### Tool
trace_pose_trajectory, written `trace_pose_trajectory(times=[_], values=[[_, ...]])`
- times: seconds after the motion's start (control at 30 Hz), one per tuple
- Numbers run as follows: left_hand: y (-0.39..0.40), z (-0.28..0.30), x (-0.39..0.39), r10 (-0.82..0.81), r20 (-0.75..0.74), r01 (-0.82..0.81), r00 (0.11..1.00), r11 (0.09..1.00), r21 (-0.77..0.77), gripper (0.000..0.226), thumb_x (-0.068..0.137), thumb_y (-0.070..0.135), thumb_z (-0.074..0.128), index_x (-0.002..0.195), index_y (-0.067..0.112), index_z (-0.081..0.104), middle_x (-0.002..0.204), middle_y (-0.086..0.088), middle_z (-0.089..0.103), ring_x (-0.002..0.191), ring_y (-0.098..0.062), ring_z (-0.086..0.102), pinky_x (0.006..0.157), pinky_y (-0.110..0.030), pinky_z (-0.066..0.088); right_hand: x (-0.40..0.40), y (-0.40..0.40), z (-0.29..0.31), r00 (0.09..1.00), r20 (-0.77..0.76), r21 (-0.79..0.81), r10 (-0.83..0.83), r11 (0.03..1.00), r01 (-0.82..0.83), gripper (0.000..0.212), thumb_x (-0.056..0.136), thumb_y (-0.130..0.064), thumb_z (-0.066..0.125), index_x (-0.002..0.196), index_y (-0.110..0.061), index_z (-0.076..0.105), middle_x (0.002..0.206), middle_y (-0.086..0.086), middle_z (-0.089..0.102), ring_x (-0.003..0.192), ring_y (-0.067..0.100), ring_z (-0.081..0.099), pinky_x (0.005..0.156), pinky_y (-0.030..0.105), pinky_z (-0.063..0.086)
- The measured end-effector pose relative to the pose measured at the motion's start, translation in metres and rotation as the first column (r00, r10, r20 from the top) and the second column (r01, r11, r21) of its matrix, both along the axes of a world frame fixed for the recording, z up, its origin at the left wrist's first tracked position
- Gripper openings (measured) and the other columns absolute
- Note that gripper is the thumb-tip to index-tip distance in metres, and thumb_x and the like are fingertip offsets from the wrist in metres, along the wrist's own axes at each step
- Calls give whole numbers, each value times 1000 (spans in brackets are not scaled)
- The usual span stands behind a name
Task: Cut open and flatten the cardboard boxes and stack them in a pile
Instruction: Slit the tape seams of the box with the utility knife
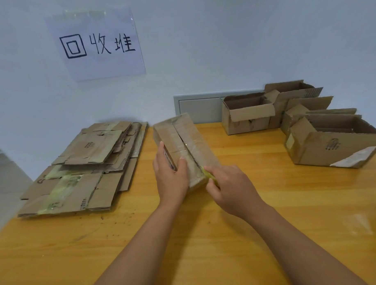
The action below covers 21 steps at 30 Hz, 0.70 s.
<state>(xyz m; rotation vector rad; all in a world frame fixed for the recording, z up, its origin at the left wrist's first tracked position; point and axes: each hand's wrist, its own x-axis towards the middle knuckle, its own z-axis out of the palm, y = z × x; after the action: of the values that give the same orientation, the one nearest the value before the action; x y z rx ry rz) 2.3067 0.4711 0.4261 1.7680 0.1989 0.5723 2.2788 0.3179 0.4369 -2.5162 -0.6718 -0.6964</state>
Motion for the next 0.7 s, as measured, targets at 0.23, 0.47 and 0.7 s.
trace_pose_trajectory(times=[0.23, 0.47, 0.7], values=[[6, -1, 12, 19, -13, -19, 1000, 999, -33, 65, 91, 27, 59, 148, 37, 31, 143, 1, 42, 125, -13, 49, 103, -45, 48, -12, -17, 10, 998, -59, 4, 25, 1000, -25, 32, 80, -19, 53, 105, -10, 71, 63, 0, 62, 56, 22, 48, 57, 20, 16], [13, 4, 18, 21, -114, -36, 993, 990, -133, 69, 92, 31, 57, 152, 39, 23, 146, 1, 41, 124, -16, 49, 102, -41, 46, -14, -32, 20, 993, -106, 125, 54, 991, -41, 46, 84, -34, 40, 110, -12, 72, 64, -8, 57, 62, 12, 41, 63, 7, 27], [17, 6, 12, -72, -258, 25, 963, 983, -183, 66, 93, 38, 56, 149, 49, 24, 135, 3, 28, 112, -23, 51, 96, -47, 52, 11, -11, -10, 999, -18, 412, 37, 911, -27, 49, 103, -38, 36, 152, -40, 29, 110, -8, 70, 85, 0, 58, 68, 14, 45]])
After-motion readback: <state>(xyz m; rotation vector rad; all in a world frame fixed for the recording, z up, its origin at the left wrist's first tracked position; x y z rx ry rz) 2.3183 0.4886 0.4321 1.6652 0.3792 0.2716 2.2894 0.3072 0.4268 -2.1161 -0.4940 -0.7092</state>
